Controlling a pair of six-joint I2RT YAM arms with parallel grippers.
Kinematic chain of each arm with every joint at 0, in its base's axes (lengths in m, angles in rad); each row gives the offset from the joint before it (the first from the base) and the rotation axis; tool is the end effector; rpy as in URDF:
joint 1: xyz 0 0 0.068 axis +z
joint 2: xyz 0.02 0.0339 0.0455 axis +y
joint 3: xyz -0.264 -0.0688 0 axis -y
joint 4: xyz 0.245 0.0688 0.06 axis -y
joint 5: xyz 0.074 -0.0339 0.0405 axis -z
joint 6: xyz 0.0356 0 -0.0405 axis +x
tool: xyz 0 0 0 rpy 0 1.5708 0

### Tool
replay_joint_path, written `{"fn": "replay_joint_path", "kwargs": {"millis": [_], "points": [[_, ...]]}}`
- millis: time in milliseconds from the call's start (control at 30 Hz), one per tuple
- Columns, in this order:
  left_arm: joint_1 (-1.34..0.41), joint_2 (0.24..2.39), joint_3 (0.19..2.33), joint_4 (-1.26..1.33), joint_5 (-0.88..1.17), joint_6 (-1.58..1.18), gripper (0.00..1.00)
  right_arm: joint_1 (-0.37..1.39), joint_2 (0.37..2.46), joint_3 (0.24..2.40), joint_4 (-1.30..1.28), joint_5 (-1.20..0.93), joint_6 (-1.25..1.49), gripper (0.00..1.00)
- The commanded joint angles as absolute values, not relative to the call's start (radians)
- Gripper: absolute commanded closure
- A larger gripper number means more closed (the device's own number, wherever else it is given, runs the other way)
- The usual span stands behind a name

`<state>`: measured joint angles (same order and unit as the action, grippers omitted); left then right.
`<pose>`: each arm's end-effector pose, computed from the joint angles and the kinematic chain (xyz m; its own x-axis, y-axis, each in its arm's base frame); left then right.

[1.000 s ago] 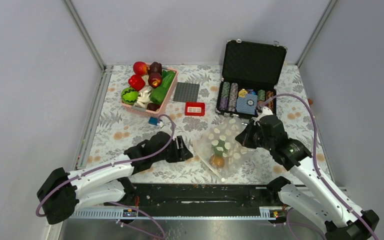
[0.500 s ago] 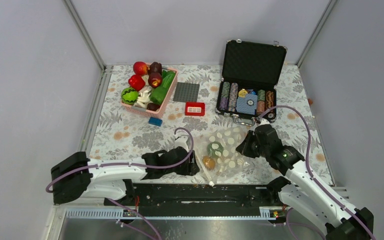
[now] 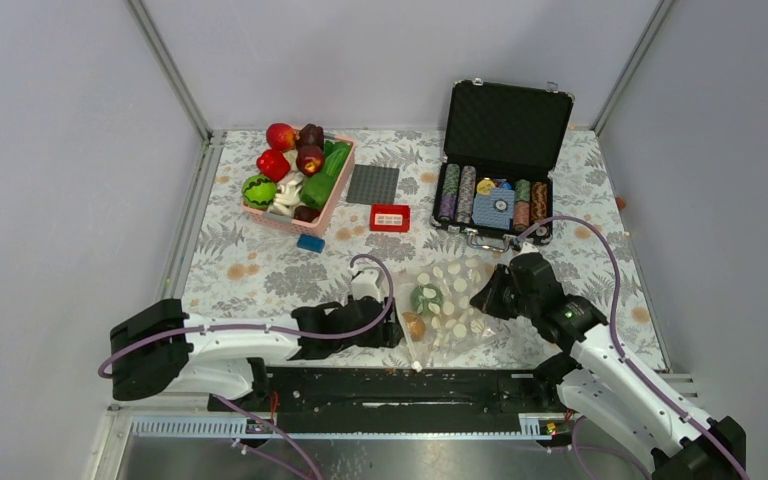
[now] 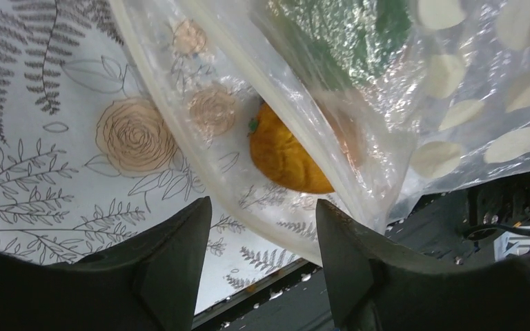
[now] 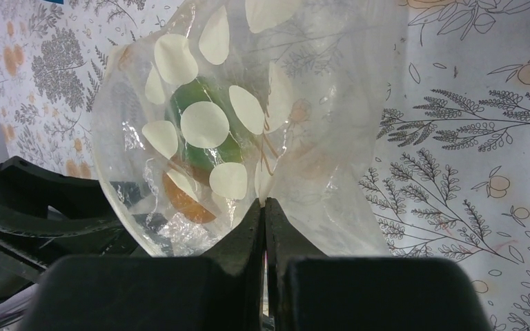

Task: Open the zip-top bag and remove the fake food
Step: Pick up the fake fruit from the zipper food storage bag.

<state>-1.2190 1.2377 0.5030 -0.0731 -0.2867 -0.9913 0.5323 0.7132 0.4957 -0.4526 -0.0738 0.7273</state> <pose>0.0889 -0.2129 0.1651 -0.8335 -0.0585 -0.5495 0.2478 0.8492 -0.4663 0.1351 0.0826 0.2239 -0.7693 0.3164 -0.5550 -0.0595 0.8295 0.5553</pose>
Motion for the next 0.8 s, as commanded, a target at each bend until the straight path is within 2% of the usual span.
{"fn": "replay_joint_path", "kwargs": {"millis": [0, 300, 767], "points": [[-1.224, 1.242, 0.576, -0.054, -0.366, -0.956, 0.41, 0.541, 0.7, 0.482, -0.42, -0.104, 0.743, 1.0], [-1.229, 1.22, 0.569, -0.004, -0.363, -0.917, 0.36, 0.541, 0.695, 0.456, -0.411, -0.115, 0.754, 1.0], [-1.232, 1.31, 0.624, 0.058, -0.341, -0.893, 0.34, 0.541, 0.712, 0.438, -0.385, -0.146, 0.761, 1.0]]}}
